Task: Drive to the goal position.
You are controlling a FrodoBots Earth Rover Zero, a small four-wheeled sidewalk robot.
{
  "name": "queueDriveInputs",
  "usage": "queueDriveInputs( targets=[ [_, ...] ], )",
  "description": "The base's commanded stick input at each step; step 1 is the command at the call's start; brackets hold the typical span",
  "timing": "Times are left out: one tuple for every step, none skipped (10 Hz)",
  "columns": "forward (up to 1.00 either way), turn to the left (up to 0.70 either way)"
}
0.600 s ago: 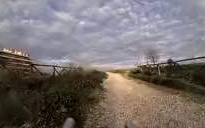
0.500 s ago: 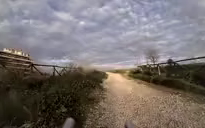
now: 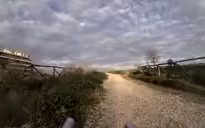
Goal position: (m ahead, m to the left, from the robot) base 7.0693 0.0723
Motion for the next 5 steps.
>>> queueDriveInputs(
  targets=[
    [0.70,0.00],
    [0.70,0.00],
    [0.70,0.00],
    [0.70,0.00],
    [0.70,0.00]
  ],
)
